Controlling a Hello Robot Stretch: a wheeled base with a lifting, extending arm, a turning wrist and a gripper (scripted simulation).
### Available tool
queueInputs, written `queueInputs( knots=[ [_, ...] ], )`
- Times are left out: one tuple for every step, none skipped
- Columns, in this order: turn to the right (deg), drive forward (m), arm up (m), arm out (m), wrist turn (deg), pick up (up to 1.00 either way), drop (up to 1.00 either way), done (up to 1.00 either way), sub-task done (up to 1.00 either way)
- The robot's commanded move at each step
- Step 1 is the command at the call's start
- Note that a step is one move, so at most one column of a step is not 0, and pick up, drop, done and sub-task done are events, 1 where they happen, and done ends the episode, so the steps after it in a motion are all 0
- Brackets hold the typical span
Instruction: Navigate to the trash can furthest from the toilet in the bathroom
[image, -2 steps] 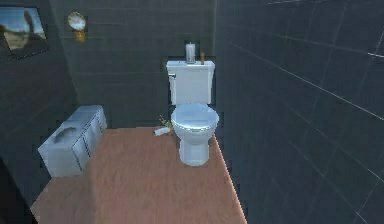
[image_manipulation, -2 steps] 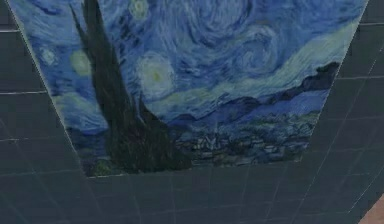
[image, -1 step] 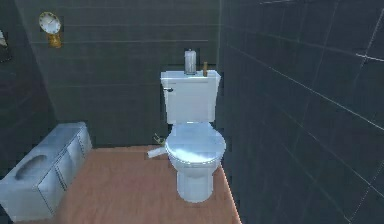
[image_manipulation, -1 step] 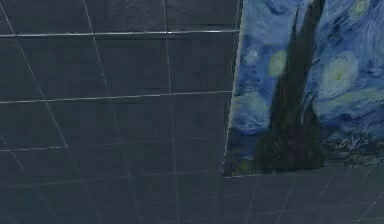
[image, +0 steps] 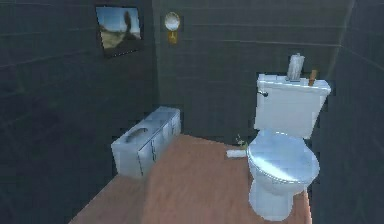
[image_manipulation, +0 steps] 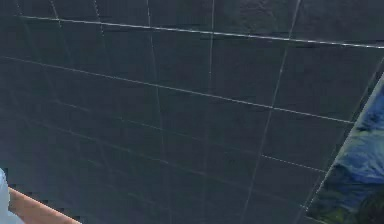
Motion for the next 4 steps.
queueInputs(
  knots=[
    [0.0, 0.55, 0.00, 0.00, 0.0, 0.00, 0.00, 0.00, 0.00],
    [21.0, 0.00, 0.00, 0.00, 0.0, 0.00, 0.00, 0.00, 0.00],
    [0.0, 0.30, 0.00, 0.00, 0.0, 0.00, 0.00, 0.00, 0.00],
    [45.0, 0.00, 0.00, 0.00, 0.0, 0.00, 0.00, 0.00, 0.00]
  ],
)
